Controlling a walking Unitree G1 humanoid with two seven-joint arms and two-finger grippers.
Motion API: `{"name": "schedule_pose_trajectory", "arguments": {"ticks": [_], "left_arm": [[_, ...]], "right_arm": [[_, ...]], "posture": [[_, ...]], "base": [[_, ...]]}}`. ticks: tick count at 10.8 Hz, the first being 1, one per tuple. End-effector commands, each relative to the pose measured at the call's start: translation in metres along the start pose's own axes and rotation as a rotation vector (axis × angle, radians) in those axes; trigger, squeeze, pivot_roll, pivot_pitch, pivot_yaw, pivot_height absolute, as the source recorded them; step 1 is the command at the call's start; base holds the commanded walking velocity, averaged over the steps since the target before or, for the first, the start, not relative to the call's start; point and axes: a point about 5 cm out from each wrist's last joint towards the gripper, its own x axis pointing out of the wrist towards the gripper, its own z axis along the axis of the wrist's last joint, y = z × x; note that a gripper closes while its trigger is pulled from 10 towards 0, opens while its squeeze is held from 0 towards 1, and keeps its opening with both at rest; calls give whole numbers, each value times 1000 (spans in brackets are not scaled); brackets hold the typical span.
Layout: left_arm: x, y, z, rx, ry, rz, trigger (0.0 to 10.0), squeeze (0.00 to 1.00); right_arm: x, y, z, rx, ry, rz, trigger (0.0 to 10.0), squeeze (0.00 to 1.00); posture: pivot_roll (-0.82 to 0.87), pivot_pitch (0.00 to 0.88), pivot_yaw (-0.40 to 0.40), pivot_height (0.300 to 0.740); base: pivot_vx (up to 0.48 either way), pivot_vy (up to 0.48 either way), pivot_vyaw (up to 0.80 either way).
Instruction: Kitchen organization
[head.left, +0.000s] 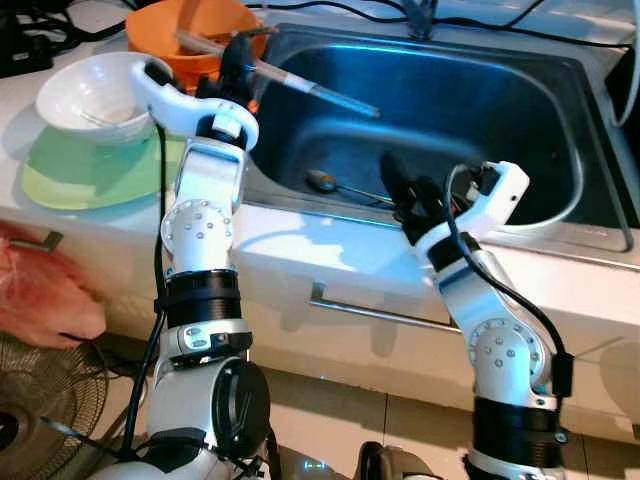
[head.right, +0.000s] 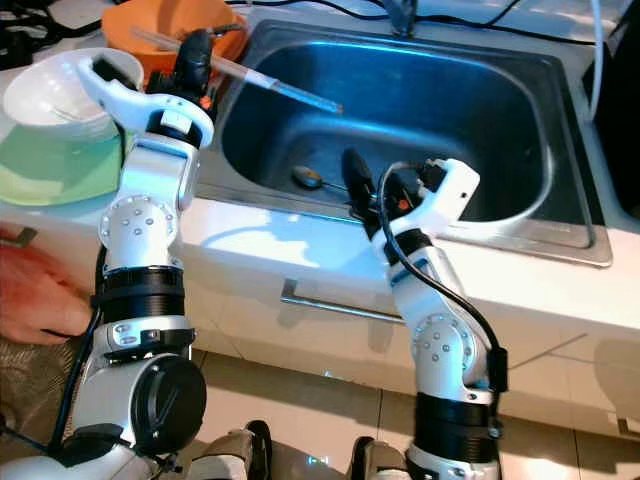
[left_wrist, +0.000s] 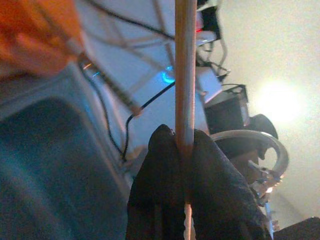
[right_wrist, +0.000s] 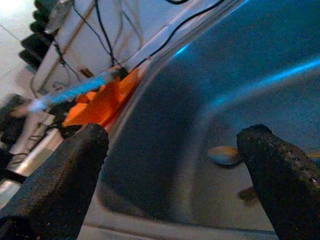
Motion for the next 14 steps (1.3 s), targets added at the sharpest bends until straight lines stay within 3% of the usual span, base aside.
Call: {"name": "schedule_pose_trajectory", "arguments": {"ticks": [1, 2, 4, 7, 10, 12, 14], "left_arm": [[2, -8, -27, -122, 40, -11, 0, 0], [-2, 1, -38, -166, 51, 18, 0, 0], [-4, 3, -44, -163, 53, 12, 0, 0], [-2, -4, -55, -202, 64, -3, 0, 0], [-7, -3, -80, -235, 134, 4, 0, 0], [-14, -4, -93, -205, 232, -8, 0, 0], [-16, -4, -93, -207, 240, -18, 0, 0]], "right_arm": [[1, 4, 0, 39, 5, 16, 10000, 0], [8, 19, 4, 256, -33, 89, 10000, 0], [16, 27, 6, 333, -38, 127, 10000, 0], [26, 38, 2, 379, 14, 172, 10000, 0], [32, 45, 0, 410, 21, 205, 10000, 0], [35, 40, 2, 360, 20, 201, 10000, 0], [37, 32, 3, 341, 23, 189, 10000, 0]], "posture": [[12, 201, 29, 740], [9, 197, 30, 740], [4, 191, 26, 740], [-5, 178, 11, 740], [-9, 171, 19, 740], [-8, 169, 19, 740], [-4, 169, 19, 740]], "base": [[0, 0, 0], [0, 0, 0], [0, 0, 0], [0, 0, 0], [0, 0, 0], [0, 0, 0], [0, 0, 0]]}}
